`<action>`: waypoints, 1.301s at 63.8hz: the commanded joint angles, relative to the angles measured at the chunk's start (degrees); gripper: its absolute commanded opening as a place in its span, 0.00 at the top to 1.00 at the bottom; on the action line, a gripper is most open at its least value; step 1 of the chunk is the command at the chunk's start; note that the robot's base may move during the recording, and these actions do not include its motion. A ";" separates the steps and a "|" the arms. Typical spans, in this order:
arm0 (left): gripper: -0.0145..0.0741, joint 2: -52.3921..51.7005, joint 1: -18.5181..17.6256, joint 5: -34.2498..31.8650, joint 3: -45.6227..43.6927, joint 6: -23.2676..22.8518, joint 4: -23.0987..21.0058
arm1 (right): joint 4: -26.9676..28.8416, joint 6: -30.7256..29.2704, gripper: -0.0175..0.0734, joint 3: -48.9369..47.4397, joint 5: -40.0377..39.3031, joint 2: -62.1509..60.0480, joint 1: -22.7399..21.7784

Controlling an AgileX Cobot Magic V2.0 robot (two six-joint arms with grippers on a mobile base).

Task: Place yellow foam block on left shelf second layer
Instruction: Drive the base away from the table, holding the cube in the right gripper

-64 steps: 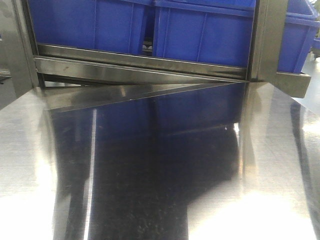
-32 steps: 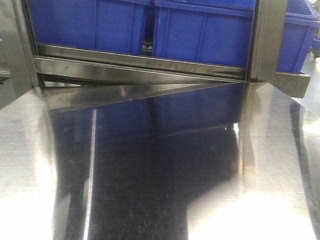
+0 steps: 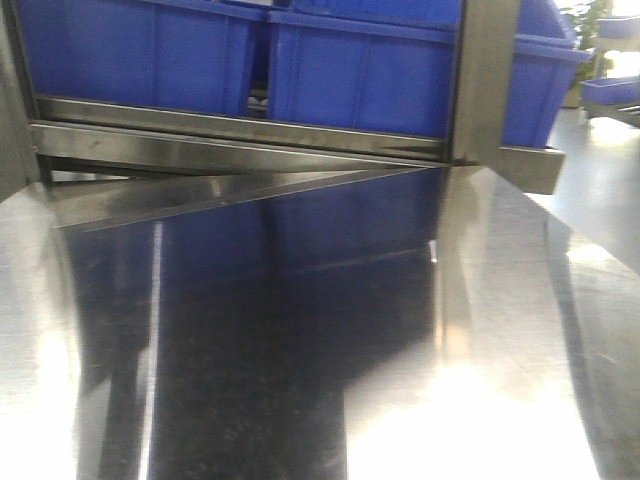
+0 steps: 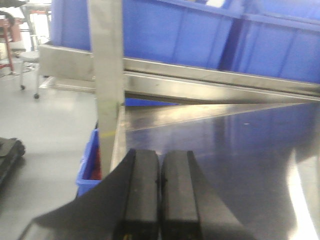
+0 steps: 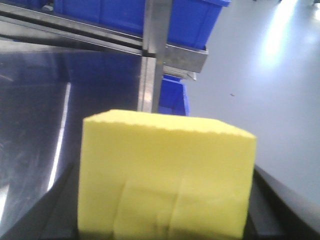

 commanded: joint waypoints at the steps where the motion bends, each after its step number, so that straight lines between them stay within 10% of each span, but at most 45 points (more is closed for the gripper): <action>1: 0.68 -0.76 0.02 -4.76 1.58 -0.22 -0.42 | -0.37 -0.56 0.44 -1.54 -4.69 0.72 -0.28; 83: 0.68 -0.76 0.02 -4.82 1.58 -0.22 -0.42 | -0.42 -0.56 0.44 -1.54 -4.59 0.94 -0.28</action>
